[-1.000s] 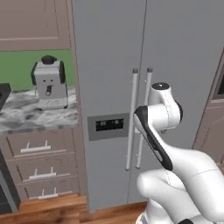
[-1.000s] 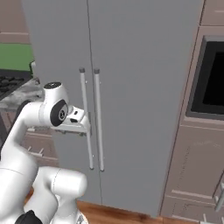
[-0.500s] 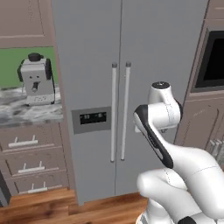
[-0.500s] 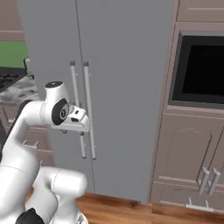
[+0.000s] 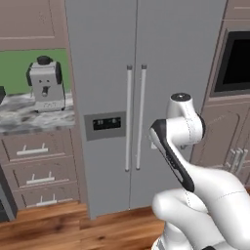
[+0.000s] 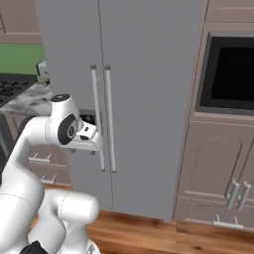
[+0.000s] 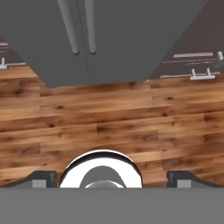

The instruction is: Place one of the steaks on the plate and the other in the bowl. Then place the bowl in the fridge.

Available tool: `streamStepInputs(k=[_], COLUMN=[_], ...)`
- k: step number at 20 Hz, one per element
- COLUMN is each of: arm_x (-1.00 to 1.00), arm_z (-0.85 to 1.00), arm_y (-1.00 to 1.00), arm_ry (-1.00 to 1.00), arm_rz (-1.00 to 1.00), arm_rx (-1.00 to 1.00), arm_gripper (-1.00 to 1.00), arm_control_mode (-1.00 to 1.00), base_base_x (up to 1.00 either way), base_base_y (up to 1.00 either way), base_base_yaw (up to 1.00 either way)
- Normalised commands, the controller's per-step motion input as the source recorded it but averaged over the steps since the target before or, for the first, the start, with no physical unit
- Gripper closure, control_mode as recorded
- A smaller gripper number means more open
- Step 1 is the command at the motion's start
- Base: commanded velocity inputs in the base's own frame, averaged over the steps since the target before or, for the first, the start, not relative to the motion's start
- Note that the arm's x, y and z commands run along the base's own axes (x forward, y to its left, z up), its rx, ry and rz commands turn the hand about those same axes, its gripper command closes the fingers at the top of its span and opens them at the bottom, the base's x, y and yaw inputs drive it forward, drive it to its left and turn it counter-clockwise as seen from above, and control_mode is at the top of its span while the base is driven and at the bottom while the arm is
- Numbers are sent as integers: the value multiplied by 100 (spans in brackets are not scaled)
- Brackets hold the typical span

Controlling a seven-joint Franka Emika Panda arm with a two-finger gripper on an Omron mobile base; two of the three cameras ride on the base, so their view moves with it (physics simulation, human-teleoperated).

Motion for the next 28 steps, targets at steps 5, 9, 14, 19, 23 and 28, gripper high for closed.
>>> streamStepInputs(k=[5,9,14,19,23,28], arm_x=[0,0,0,0,0,6], arm_z=[0,0,0,0,0,0], arm_y=[0,0,0,0,0,0], arm_ry=[0,0,0,0,0,-5], arm_rz=[0,0,0,0,0,1], arm_rx=[0,0,0,0,0,0], arm_gripper=[-100,-100,-100,-100,-100,-100], arm_control_mode=[100,100,100,100,100,-100], base_base_x=[40,56,13,0,0,0], base_base_y=[49,-21,-22,0,0,0], base_base_yaw=[-11,-3,0,0,0,0])
